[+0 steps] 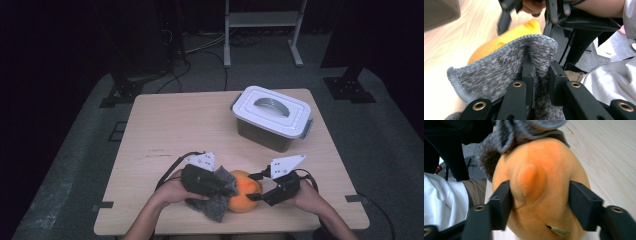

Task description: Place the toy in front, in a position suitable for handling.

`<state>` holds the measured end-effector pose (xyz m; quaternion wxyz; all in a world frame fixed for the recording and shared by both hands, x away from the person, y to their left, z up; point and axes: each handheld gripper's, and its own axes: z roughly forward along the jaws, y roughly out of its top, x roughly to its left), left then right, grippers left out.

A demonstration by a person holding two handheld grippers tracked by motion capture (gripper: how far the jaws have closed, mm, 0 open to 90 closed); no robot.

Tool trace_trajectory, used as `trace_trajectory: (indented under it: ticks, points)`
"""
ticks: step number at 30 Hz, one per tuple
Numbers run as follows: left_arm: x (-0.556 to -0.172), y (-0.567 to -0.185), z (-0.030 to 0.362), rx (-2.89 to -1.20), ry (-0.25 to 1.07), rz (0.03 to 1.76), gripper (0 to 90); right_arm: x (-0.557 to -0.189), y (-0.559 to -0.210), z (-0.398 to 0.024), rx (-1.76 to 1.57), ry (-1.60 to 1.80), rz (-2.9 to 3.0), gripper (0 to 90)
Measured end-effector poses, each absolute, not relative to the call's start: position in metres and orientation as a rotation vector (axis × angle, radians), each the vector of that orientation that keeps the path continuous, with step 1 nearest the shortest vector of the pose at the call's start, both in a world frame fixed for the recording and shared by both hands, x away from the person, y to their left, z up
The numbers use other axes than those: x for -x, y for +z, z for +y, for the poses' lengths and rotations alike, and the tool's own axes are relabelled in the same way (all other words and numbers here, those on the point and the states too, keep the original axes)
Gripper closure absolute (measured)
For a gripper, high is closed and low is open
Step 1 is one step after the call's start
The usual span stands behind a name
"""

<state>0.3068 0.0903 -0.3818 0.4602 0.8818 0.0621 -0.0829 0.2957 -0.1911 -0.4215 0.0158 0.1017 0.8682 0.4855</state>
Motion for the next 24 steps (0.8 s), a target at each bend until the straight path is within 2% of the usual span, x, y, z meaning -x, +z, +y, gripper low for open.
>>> trace_trajectory:
  ticks: [4, 9, 12, 14, 24]
  points:
    - [-0.308, -0.373, 0.089, -2.146, -0.195, 0.144, 77.5, -0.288, -0.420, -0.185, -0.174, 1.471, 2.670, 48.1]
    - [-0.310, -0.368, 0.079, -2.121, -0.203, 0.122, 77.4, -0.278, -0.420, -0.177, -0.047, 1.440, 2.662, 49.9]
    - [-0.313, -0.376, 0.070, -2.204, -0.189, 0.134, 77.5, -0.277, -0.421, -0.174, -0.038, 1.433, 2.668, 50.6]
    - [-0.315, -0.378, 0.071, -2.201, -0.192, 0.145, 77.4, -0.278, -0.422, -0.176, -0.036, 1.421, 2.672, 52.4]
    - [-0.322, -0.382, 0.105, -2.238, -0.117, 0.262, 77.0, -0.282, -0.425, -0.184, -0.062, 1.443, 2.660, 54.2]
